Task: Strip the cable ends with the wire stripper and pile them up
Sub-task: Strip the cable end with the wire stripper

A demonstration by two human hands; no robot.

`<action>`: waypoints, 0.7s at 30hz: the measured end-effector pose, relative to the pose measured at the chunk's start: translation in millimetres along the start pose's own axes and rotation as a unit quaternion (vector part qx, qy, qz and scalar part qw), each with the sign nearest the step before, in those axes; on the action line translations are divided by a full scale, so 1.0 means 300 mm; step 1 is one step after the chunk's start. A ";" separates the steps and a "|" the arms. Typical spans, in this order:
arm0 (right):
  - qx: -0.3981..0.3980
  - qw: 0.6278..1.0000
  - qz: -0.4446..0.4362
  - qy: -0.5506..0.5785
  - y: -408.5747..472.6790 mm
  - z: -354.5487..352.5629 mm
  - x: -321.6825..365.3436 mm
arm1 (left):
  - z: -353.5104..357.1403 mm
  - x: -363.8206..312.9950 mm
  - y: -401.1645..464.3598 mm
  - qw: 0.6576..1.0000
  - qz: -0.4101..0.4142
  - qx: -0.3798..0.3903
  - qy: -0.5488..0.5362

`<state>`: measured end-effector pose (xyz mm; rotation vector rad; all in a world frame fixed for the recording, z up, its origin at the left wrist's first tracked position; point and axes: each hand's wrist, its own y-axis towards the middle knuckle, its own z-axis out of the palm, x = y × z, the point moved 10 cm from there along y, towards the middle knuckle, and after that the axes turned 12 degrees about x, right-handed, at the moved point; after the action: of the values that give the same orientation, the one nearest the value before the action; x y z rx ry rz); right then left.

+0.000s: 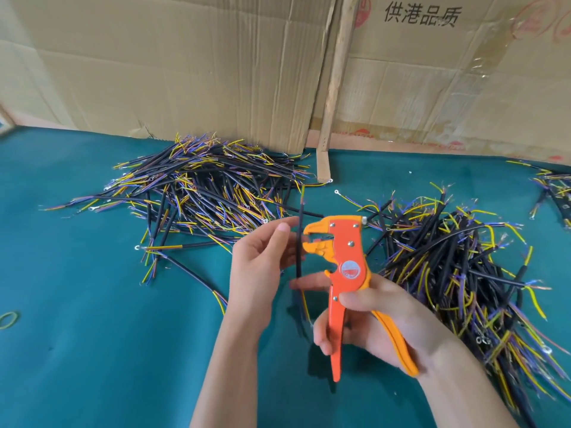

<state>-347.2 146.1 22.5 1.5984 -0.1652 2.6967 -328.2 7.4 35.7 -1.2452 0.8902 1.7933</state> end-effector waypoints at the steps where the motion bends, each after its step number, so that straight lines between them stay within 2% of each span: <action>1: 0.011 1.000 0.015 -0.008 0.003 0.009 -0.010 | -0.009 -0.002 0.000 1.000 -0.001 -0.010 -0.008; 7: 0.041 0.997 0.055 -0.029 0.001 0.037 -0.037 | -0.008 0.007 0.000 0.999 -0.015 -0.010 -0.051; 11: -0.012 0.999 0.016 -0.026 -0.011 -0.002 -0.009 | -0.043 0.017 -0.004 0.998 -0.009 -0.031 -0.048; 17: -0.106 0.985 -0.135 0.034 -0.041 -0.065 0.094 | 0.043 0.015 0.001 0.997 -0.009 0.072 0.016; 21: -0.124 0.978 -0.164 0.037 -0.042 -0.068 0.106 | 0.101 0.009 -0.003 0.989 -0.003 0.139 0.048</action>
<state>-379.8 158.8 41.8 1.3209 -0.2070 2.3736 -340.8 34.4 41.4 -1.1577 1.1458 1.5523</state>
